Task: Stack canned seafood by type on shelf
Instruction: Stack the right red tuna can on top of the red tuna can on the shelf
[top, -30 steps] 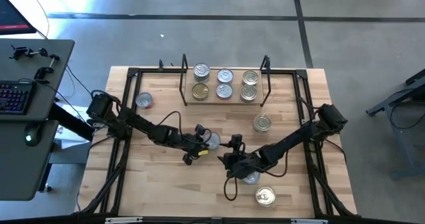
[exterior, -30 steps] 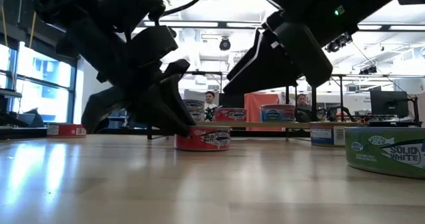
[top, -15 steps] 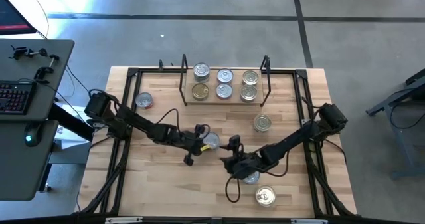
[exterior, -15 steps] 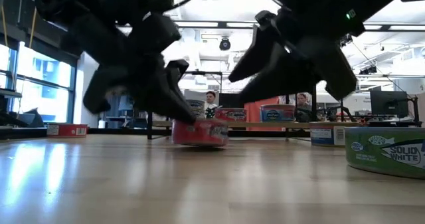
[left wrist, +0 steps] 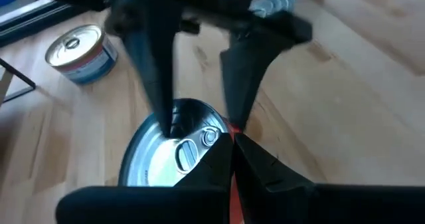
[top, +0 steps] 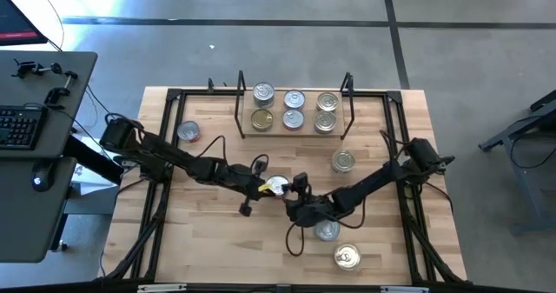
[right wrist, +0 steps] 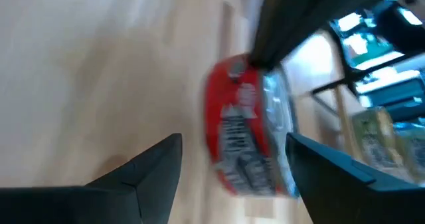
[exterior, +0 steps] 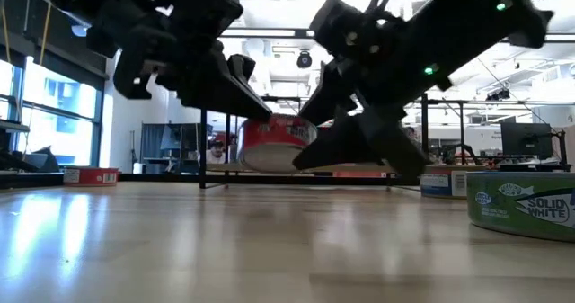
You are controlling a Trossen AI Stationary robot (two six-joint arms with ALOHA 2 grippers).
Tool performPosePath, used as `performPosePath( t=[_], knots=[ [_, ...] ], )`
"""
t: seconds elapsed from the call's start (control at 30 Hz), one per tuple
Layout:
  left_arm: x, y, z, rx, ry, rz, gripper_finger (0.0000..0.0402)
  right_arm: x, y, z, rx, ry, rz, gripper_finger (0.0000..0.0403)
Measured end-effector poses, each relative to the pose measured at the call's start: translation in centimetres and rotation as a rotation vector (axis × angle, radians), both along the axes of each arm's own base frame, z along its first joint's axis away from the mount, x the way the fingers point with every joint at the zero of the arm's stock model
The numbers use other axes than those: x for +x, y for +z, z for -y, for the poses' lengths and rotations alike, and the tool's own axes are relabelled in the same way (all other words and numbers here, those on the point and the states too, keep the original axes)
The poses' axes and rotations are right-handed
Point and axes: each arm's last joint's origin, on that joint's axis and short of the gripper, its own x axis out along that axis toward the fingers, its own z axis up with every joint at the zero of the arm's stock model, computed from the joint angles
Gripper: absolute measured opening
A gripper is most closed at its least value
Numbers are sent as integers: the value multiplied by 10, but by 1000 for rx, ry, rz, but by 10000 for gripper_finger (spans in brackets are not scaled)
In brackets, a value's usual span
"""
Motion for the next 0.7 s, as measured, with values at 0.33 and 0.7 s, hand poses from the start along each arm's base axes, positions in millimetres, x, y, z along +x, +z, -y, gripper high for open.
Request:
performPosePath(
  t=[0.33, 0.7],
  knots=[
    [-3, 9, -1, -17, 10, 23, 0, 4, 0, 9, 64, -53, 32, 163],
    [-30, 26, -11, 101, 156, -110, 13, 7, 33, 8, 79, -182, -126, 117]
  ],
)
